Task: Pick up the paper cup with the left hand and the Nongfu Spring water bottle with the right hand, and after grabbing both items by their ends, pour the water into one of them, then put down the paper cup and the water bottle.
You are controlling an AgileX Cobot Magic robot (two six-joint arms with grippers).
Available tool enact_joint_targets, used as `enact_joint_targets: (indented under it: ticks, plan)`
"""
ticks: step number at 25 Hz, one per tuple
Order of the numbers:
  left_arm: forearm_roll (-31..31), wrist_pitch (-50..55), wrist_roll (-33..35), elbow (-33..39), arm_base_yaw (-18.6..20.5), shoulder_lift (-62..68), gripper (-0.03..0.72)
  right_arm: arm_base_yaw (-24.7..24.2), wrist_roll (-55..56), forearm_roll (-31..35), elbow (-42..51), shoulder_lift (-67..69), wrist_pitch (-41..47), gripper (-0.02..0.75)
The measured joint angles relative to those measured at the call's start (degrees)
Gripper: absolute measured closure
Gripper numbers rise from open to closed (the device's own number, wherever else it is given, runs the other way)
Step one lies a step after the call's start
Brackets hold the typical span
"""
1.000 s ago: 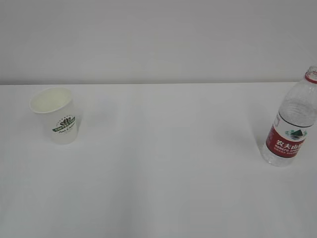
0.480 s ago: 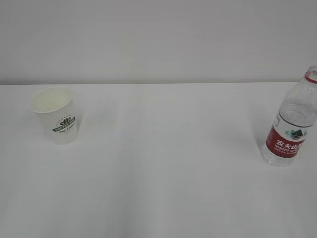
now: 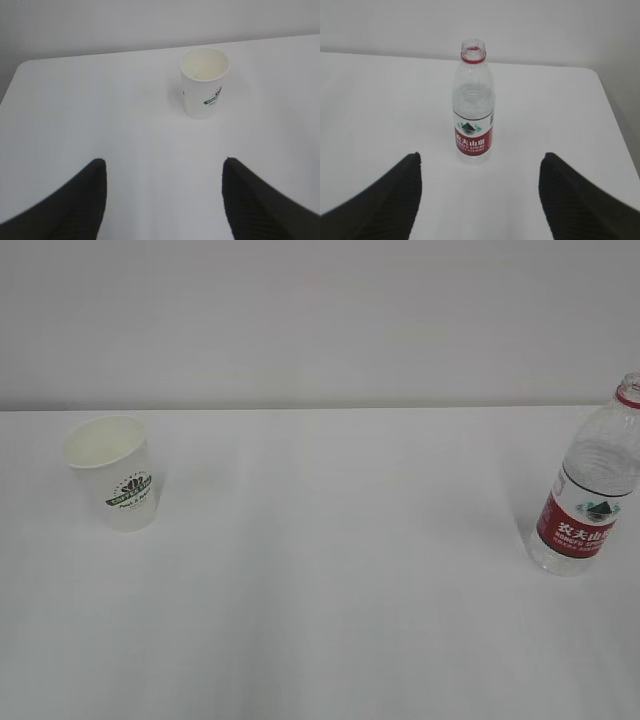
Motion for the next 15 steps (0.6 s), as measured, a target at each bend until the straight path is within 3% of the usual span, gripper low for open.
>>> enact_joint_targets:
  ticks: [15]
  plan:
    - [1.59,-14.63,0.0,0.0,0.0,11.06,0.165,0.0,-1.44,0.0,0.0,10.64,-14.7,0.188]
